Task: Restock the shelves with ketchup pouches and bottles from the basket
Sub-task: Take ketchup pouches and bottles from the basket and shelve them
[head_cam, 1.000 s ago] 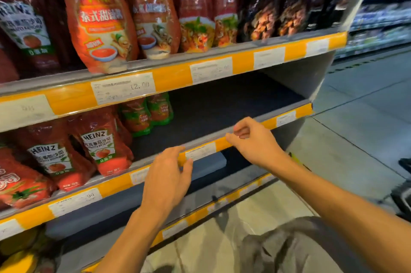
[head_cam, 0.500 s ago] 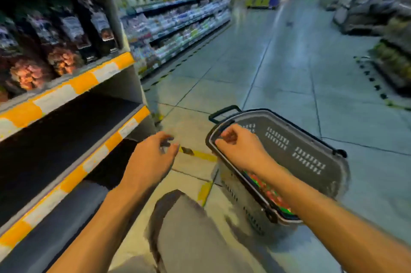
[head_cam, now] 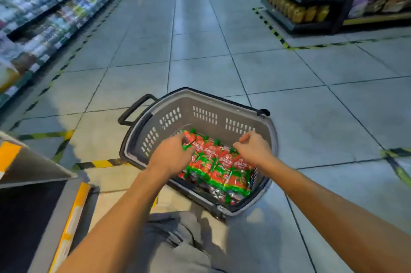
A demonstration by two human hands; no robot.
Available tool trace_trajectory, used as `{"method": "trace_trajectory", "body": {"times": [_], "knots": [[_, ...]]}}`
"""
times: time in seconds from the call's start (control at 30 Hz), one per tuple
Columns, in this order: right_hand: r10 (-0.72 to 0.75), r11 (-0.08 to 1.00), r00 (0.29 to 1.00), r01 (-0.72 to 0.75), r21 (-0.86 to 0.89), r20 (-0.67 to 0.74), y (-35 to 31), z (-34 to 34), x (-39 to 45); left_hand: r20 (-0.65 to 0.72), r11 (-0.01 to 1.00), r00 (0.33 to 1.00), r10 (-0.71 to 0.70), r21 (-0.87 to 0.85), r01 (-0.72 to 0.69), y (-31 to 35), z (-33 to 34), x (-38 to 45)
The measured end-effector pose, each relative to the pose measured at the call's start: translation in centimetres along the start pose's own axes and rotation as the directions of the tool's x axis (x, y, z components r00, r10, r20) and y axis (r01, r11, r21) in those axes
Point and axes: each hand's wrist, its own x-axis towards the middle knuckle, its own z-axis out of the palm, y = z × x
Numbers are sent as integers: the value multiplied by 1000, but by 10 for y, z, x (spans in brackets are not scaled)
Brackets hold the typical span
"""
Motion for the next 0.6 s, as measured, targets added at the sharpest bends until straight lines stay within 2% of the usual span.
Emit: {"method": "trace_trajectory", "body": {"times": [0.13,0.27,0.47,0.6], "knots": [[128,992,992,-128,9,11,30,24,33,150,998,988,-26,55,18,-3,46,56],[290,949,956,-294,115,52,57,52,68,300,996,951,-69,72,50,-11,95,98],[577,814,816,-576,81,3,96,92,104,462,992,879,-121,85,92,-19,162,144],[675,732,728,-681,15,120,116,116,116,550,994,828,-108,61,89,-14,203,158]]}}
